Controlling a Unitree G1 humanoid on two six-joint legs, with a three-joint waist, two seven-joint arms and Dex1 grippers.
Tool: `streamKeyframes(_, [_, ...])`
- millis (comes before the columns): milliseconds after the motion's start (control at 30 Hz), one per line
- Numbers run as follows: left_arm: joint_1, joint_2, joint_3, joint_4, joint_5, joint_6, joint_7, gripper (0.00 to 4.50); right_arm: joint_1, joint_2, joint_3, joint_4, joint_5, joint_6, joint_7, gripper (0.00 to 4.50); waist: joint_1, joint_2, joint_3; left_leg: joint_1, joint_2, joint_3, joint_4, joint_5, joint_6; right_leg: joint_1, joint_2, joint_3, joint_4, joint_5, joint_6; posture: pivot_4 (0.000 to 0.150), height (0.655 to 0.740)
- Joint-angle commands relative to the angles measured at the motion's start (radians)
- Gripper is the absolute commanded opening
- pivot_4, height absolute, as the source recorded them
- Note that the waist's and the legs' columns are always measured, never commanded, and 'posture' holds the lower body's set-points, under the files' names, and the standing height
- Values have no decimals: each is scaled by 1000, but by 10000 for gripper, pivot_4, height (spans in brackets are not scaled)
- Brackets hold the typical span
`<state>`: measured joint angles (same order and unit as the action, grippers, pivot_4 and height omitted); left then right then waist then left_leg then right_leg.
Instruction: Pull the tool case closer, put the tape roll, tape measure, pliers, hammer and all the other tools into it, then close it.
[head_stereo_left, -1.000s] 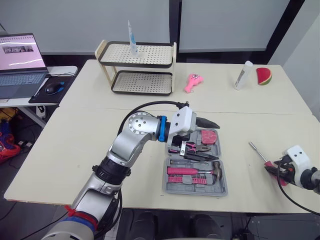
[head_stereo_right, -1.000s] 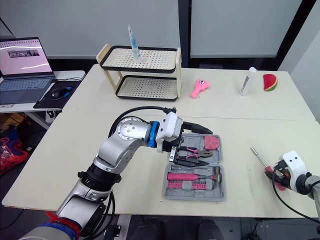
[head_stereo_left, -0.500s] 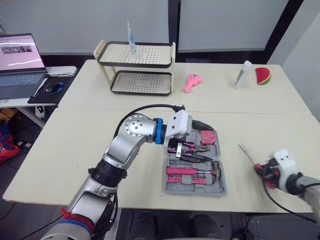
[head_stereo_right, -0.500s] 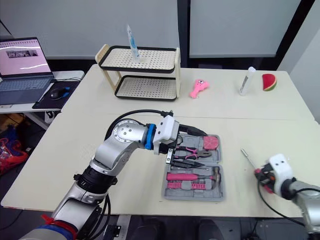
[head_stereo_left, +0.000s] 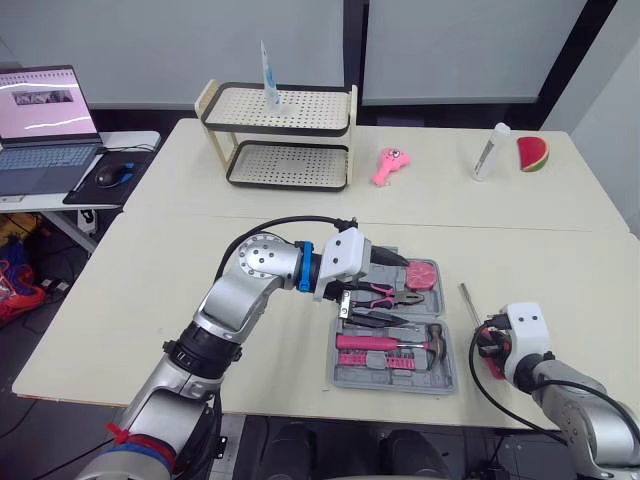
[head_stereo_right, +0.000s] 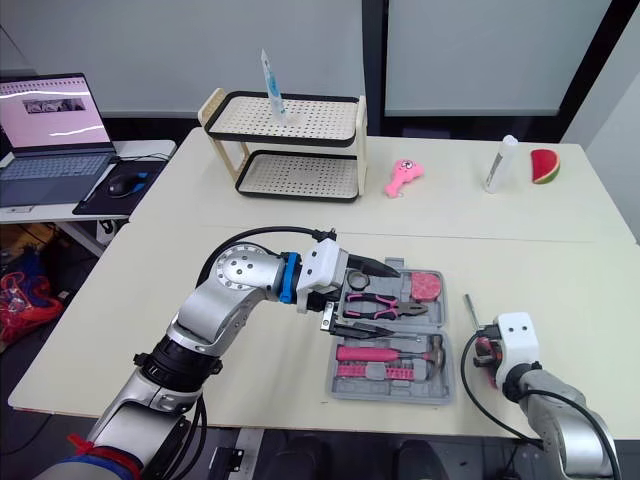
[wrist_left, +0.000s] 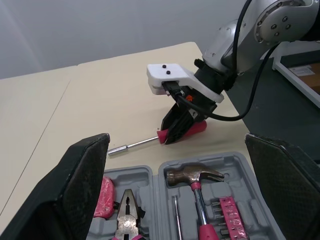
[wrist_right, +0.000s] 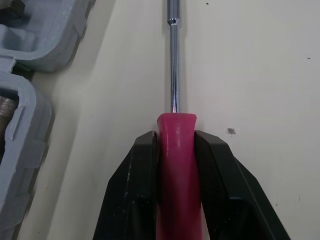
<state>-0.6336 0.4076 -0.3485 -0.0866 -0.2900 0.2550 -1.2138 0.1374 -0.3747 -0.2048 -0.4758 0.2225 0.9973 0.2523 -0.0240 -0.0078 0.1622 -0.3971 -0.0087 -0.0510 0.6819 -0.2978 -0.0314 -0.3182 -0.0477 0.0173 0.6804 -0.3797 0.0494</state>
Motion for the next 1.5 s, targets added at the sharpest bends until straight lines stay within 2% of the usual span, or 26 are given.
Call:
streamKeyframes(33, [3,0,1,-40,-8,-3,-1,45000,1,19,-13,-24,6,19,-22,11837,-1,0,0,0,0,0,0,0,0,0,0,0,0,0,0,1500,7400])
streamKeyframes(67, [3,-1,0,-40,-7,-3,0,45000,-3,27,-28,-27,17,26,-23,15523,-1,0,0,0,0,0,0,0,0,0,0,0,0,0,0,1500,7400])
streamKeyframes(333, [3,-6,-2,-35,-5,-9,3,45000,-34,-8,-93,-109,75,106,1,32671,-2,0,0,0,0,0,0,0,0,0,0,0,0,0,0,1500,7400])
streamKeyframes(400, [5,-9,-2,-36,-7,-9,4,45000,-57,-78,-120,-157,102,140,43,38688,-2,0,0,0,0,0,0,0,0,0,0,0,0,0,0,1500,7400])
streamKeyframes(467, [10,-9,-1,-36,-10,-13,1,45000,-74,-214,-116,-179,113,113,133,44632,-2,1,0,0,0,0,0,0,0,0,0,0,0,0,0,1500,7400])
streamKeyframes(667, [34,-23,-2,-39,-16,-22,-3,45000,-97,-687,-22,-94,104,-184,572,44632,-2,0,0,0,0,0,0,0,1,0,1,0,-1,0,0,1500,7400])
streamKeyframes(767, [49,-24,-2,-51,-16,-20,0,45000,-113,-911,96,20,-47,-574,786,44632,-4,0,1,0,0,1,0,-2,4,0,1,0,-1,0,0,1500,7400])
streamKeyframes(833, [55,-26,-3,-56,-14,-20,4,45000,-156,-987,184,114,-158,-834,856,44632,-4,0,1,1,1,1,0,-2,3,0,1,0,-1,0,0,1500,7400])
streamKeyframes(1000, [73,-23,-5,-69,-2,-23,15,45000,-415,-933,434,368,-433,-1321,923,44632,-9,-1,1,1,1,2,1,0,0,0,1,0,-1,0,0,1500,7400])
streamKeyframes(1100, [82,-20,0,-82,-3,-13,25,45000,-536,-878,543,491,-576,-1521,932,44632,-7,-1,1,1,1,2,1,0,0,0,1,-1,-1,0,0,1500,7400])
streamKeyframes(1300, [102,-4,2,-110,-8,6,40,45000,-684,-792,668,621,-732,-1731,954,44632,-6,-1,1,0,1,2,1,0,0,0,0,-1,-1,0,0,1500,7400])
streamKeyframes(1500, [114,5,4,-131,-9,25,58,45000,-753,-717,724,672,-793,-1799,966,44632,-5,-1,1,0,1,2,2,0,0,0,0,-1,-1,0,0,1500,7400])
